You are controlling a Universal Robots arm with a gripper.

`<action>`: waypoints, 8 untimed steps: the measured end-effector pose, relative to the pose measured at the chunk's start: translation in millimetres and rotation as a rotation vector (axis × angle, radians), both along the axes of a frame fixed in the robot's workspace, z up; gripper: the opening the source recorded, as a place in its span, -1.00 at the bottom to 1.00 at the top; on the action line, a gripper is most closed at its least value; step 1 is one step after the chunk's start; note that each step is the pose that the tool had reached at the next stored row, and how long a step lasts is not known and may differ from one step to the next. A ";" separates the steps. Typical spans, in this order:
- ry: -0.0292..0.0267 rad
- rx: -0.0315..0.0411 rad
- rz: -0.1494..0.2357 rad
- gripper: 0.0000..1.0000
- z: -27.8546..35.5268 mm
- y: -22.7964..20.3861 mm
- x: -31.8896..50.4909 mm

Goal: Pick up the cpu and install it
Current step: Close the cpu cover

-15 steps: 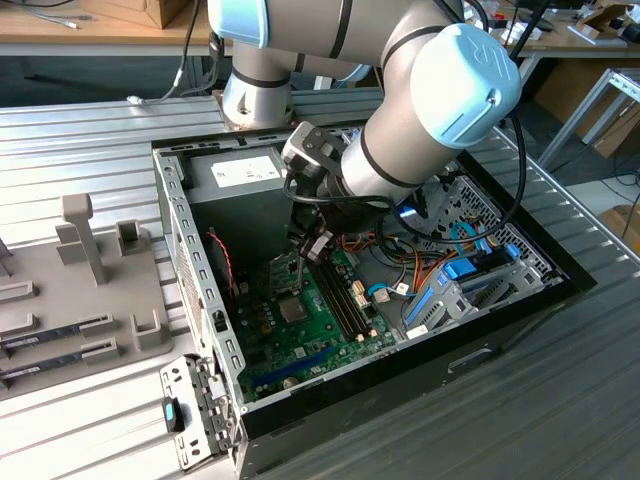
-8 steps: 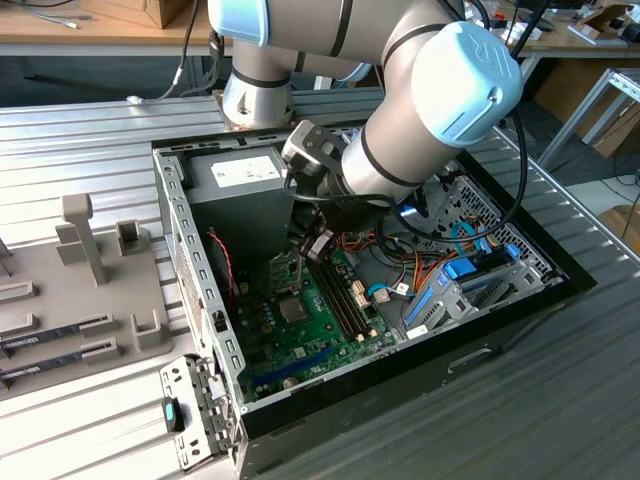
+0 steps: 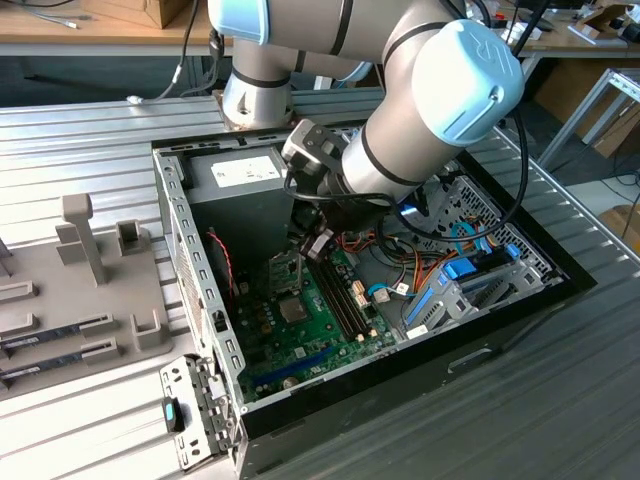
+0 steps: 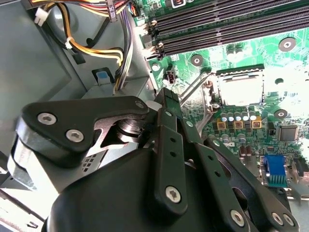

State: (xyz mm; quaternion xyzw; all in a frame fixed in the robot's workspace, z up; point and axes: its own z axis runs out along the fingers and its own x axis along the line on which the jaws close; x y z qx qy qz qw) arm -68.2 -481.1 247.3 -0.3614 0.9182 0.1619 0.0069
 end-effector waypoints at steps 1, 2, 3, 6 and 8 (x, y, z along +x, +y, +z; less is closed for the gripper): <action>0.0000 0.0001 0.000 -0.79 0.0 0.0 0.0; 0.0000 0.0003 0.000 -0.79 0.0 0.0 0.0; 0.0001 0.0004 0.000 -0.79 0.1 0.0 0.0; 0.0000 0.0023 0.000 -0.79 0.5 -0.1 0.0; 0.0000 0.0025 0.000 -0.79 0.5 -0.1 0.0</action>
